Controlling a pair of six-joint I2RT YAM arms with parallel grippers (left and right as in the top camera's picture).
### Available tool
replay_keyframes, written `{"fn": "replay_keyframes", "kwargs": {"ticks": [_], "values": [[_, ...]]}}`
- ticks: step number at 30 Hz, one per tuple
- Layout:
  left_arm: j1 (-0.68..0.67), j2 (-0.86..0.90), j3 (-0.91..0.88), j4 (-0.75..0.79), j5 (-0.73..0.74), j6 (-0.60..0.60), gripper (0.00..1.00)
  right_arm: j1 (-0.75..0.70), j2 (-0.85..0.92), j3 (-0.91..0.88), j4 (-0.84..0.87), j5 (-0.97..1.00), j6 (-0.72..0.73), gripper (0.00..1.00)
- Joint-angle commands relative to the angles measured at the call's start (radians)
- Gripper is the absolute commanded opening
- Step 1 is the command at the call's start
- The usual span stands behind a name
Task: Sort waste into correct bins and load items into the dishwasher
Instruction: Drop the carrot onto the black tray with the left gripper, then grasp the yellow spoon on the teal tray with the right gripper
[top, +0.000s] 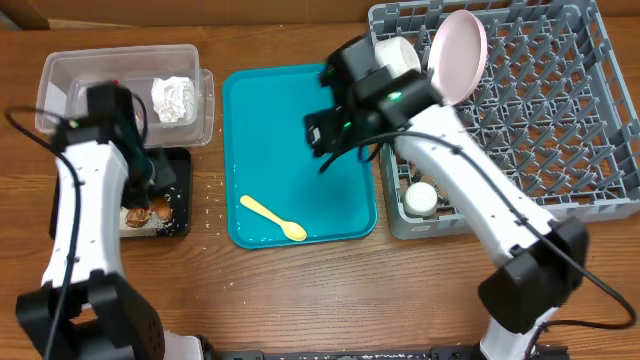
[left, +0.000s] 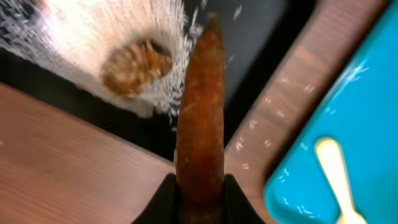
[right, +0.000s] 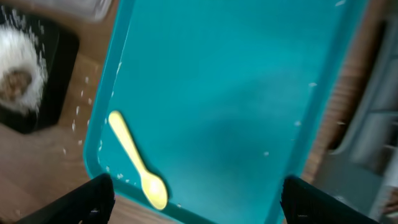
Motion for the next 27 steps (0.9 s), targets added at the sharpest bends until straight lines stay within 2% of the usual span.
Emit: {"fn": "replay_keyframes", "kwargs": {"ticks": [1, 4, 6, 10, 12, 14, 15, 17, 21, 27], "values": [[0.052, 0.006, -0.169, 0.132, 0.015, -0.076, 0.04, 0.054, 0.038, 0.001, 0.002, 0.014, -0.032, 0.88], [0.091, 0.006, -0.247, 0.276, 0.015, -0.084, 0.07, 0.079, 0.058, 0.001, 0.006, 0.017, -0.040, 0.88], [0.108, 0.007, -0.271, 0.346, 0.011, -0.082, 0.18, 0.088, 0.073, 0.001, 0.009, 0.017, -0.040, 0.88], [0.113, 0.010, -0.274, 0.379, 0.005, -0.040, 0.43, 0.089, 0.105, 0.000, 0.006, 0.016, -0.040, 0.88], [0.113, 0.010, -0.268, 0.382, 0.005, -0.014, 0.64, 0.089, 0.116, -0.005, 0.007, 0.006, -0.040, 0.88], [0.114, 0.010, -0.250, 0.371, 0.005, -0.010, 0.91, 0.091, 0.126, -0.014, 0.012, -0.021, -0.042, 0.86], [0.114, 0.010, -0.230, 0.352, 0.005, -0.009, 0.96, 0.092, 0.130, -0.020, 0.015, -0.030, -0.043, 0.86], [0.114, 0.009, -0.178, 0.304, 0.005, -0.001, 1.00, 0.103, 0.142, -0.035, 0.020, -0.040, -0.043, 0.84], [0.114, 0.008, 0.029, 0.145, 0.009, 0.001, 1.00, 0.154, 0.176, -0.074, 0.066, -0.035, -0.047, 0.82], [0.113, 0.008, 0.254, 0.011, 0.070, 0.050, 1.00, 0.225, 0.225, -0.131, 0.172, 0.030, -0.098, 0.82]]}}
